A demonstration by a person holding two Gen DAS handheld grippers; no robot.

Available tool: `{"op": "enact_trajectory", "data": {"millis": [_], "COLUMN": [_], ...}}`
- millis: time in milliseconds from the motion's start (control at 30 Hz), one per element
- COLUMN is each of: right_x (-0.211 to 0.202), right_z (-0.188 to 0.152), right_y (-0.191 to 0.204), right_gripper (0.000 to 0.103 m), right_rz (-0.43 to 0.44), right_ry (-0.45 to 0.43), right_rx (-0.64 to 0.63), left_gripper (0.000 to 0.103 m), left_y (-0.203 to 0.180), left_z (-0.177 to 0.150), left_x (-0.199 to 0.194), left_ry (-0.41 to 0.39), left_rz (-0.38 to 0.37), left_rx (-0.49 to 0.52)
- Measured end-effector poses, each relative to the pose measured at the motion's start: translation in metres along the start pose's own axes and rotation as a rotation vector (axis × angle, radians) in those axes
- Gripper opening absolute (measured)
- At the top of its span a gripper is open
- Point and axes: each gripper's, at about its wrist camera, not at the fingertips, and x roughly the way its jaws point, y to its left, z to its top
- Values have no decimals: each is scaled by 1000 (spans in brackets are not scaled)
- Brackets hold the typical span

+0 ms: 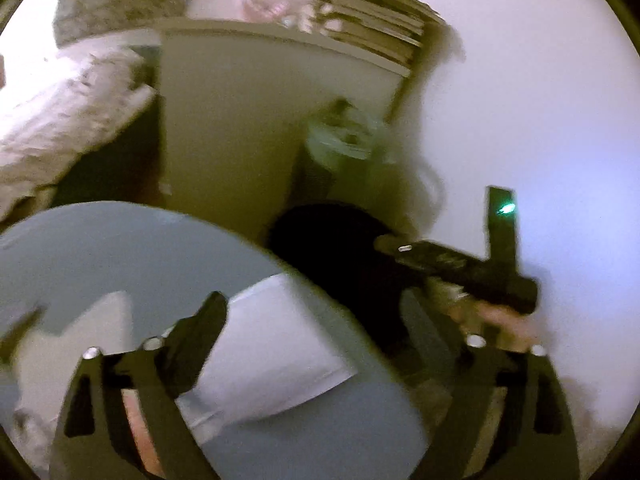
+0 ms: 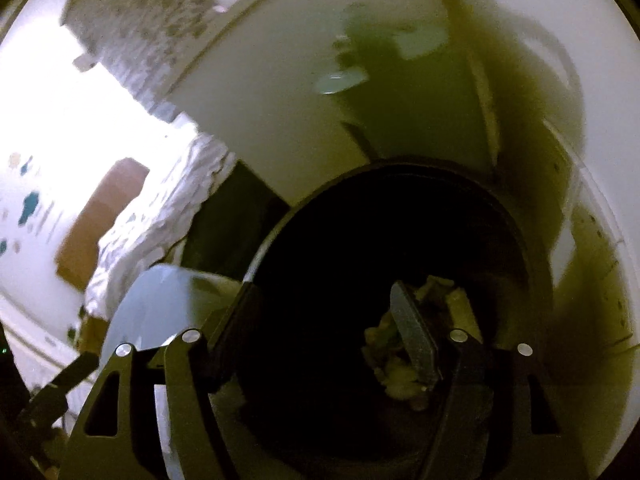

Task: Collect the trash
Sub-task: 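Grasp the orange bag with the left tool while the right tool grasps the white padded envelope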

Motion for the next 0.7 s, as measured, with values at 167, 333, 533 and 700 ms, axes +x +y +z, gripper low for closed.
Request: {"op": "enact_trajectory", "data": {"millis": [167,333,533,700], "right_x": [-10,-8,23,46], "right_z": [-19,-39,-74,-95], "right_y": [44,93,168,196], "right_gripper": [82,95,95,96], "right_rz": [70,163,-17,-93], "right_ry": [-9,66,173,237], "right_rx": [-133,-182,-463,-560], "left_gripper": [90,90,90,75], "left_y": [38,71,82,83], "left_z": [-29,-54,-72,-77], "left_x": [-31,-38,-32,-23], "left_ry": [4,52,118,145], "left_rz": [119,173,187,178], "left_rx": [-22,-32,2,27]}}
